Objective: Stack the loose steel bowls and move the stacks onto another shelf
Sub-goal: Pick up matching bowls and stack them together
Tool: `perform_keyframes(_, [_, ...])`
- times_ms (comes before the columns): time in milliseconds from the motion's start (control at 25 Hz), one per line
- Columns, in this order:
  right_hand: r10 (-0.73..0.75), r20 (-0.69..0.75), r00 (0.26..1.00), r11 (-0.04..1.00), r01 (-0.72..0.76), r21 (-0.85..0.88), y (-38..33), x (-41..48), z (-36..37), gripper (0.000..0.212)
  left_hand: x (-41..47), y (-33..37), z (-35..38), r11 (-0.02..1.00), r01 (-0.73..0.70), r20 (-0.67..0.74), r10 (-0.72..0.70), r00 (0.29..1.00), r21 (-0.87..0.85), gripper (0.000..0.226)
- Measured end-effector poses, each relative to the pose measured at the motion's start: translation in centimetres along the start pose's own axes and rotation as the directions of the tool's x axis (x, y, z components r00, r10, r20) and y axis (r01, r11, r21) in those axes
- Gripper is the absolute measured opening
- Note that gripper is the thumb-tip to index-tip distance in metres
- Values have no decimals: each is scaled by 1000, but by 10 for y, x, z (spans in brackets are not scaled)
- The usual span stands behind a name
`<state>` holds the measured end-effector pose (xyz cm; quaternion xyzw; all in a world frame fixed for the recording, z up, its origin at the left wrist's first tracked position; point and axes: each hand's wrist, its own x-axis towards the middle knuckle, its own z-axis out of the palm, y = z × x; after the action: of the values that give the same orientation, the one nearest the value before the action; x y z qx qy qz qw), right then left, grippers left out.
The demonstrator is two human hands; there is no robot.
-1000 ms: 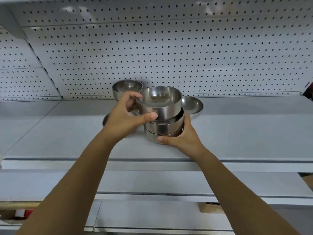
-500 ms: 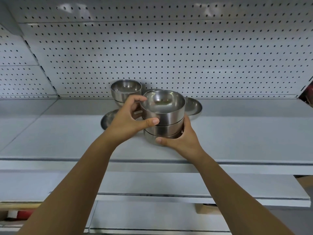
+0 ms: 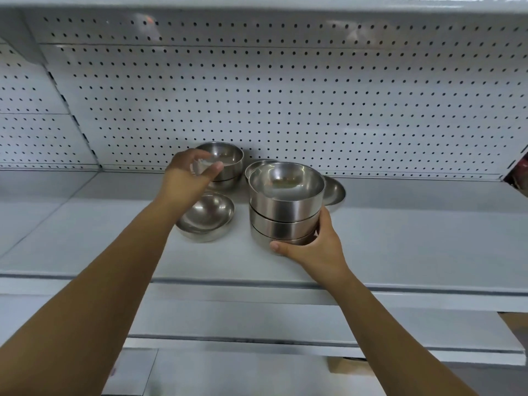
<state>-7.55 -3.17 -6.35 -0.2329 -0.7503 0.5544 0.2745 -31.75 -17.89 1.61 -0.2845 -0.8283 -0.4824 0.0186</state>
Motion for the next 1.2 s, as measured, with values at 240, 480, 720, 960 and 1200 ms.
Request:
perform_keyframes(240, [8, -15, 1000, 1000, -8, -7, 1, 1, 1, 112, 27, -15, 18, 983, 70, 31, -77, 997, 167, 58])
perform_keyframes(480, [21, -12, 1000, 1000, -21, 0, 0, 6, 1, 110, 33, -24, 28, 988, 64, -6, -63, 998, 143, 49])
perform_keyframes(720, [24, -14, 1000, 1000, -24, -4, 1, 8, 1, 112, 34, -32, 26, 985, 34, -54, -25, 998, 168, 36])
perform_keyframes(960, [35, -4, 999, 999, -36, -10, -1, 9, 1, 111, 31, -26, 22, 993, 32, -109, -19, 994, 115, 27])
perform_keyframes(1200, [39, -1, 999, 999, -39, 8, 1, 9, 0, 110, 17, -3, 16, 981, -53, -178, 19, 984, -186, 22])
